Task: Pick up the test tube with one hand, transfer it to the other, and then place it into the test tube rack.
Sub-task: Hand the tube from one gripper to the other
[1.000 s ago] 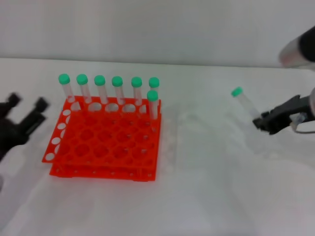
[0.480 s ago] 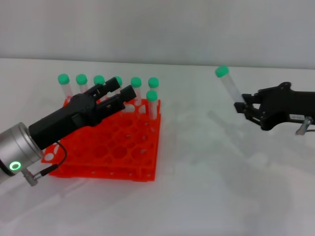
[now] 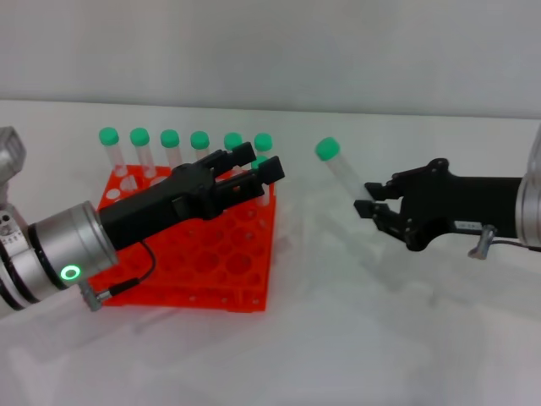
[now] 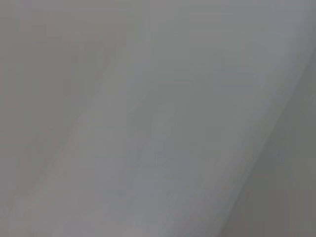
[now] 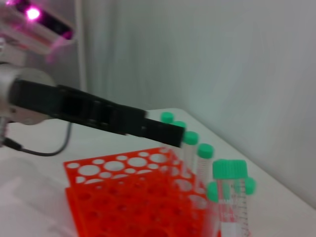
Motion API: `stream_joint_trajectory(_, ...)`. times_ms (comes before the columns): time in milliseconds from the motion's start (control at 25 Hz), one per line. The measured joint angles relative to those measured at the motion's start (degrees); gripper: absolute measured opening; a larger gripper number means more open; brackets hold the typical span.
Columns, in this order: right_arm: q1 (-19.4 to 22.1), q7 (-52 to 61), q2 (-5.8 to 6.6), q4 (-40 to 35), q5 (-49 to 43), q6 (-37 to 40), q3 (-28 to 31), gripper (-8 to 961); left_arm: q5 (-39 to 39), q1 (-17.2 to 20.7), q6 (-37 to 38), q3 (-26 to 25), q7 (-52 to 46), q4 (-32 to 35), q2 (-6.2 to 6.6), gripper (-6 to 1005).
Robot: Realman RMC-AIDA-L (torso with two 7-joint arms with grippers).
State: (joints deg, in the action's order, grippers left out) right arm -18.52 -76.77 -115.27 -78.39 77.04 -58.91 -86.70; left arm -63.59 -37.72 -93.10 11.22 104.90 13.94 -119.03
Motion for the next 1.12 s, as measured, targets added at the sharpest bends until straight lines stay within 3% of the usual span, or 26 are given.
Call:
stream_joint_trajectory(800,-2.7,1.6,-0.31,-0.5,0.3,1.5,-3.6,280,0.3,-3.7,5.3,5.9,-0.9,-0.8,-0.16,887)
stream_joint_trajectory(1120,-2.9,2.2,-0.23,-0.3,-0.4,2.9,-4.3,292,0.0,-3.6,5.4,5.9,-0.9,-0.8,-0.15,730)
